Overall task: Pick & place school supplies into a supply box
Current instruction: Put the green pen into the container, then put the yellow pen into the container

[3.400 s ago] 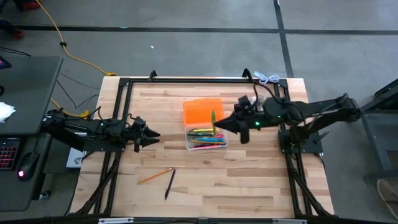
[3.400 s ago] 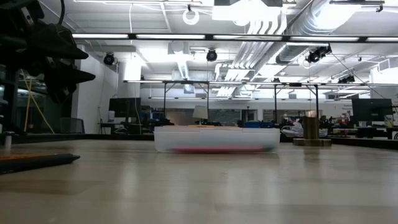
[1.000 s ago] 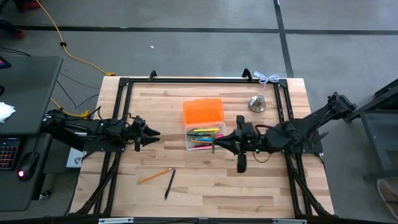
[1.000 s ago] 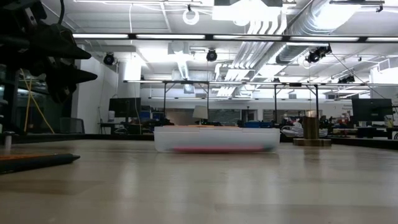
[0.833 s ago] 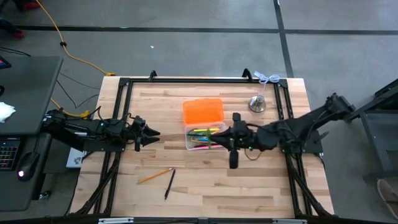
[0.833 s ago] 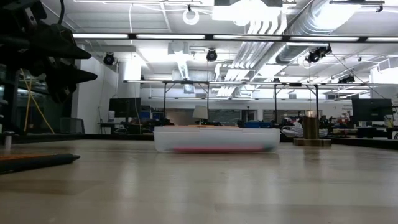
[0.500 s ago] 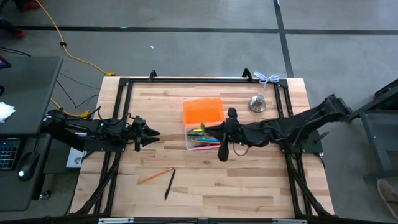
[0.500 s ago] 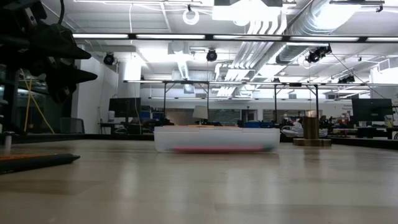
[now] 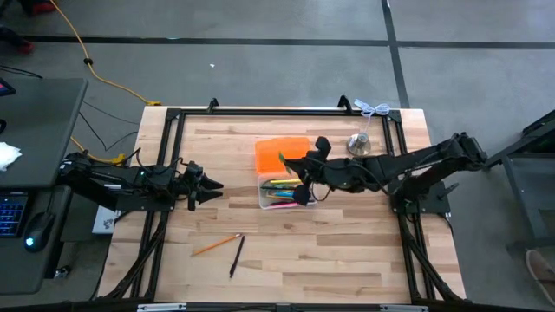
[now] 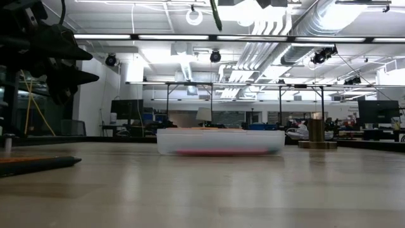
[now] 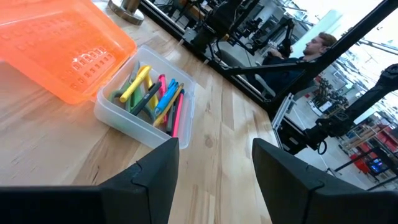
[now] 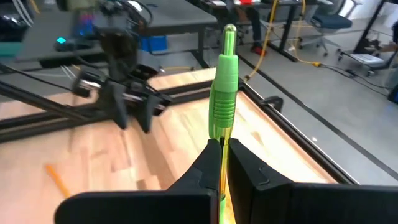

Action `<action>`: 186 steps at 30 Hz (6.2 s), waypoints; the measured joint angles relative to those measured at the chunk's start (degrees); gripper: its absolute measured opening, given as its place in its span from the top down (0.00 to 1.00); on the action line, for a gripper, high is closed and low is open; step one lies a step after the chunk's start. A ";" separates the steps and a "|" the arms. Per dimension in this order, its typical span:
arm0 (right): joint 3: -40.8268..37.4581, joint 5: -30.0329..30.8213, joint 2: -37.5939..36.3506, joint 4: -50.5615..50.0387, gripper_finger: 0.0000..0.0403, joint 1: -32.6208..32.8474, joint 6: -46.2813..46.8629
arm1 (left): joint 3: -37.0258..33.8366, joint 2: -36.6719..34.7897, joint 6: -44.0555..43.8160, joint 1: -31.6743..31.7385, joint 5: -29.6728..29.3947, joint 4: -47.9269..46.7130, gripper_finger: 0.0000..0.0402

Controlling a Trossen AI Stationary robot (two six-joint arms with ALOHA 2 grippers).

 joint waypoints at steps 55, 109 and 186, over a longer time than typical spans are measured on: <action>11.88 -29.21 14.44 -22.93 1.00 -11.14 7.68 | 0.00 0.00 0.00 0.02 -2.38 0.05 0.42; 33.59 -34.76 43.95 -52.69 1.00 -14.37 -9.97 | 0.04 0.00 0.44 0.02 -2.37 -0.26 0.42; 61.11 -7.63 29.60 -81.84 0.81 14.51 7.01 | 0.02 -0.02 1.29 0.00 -5.38 0.13 0.42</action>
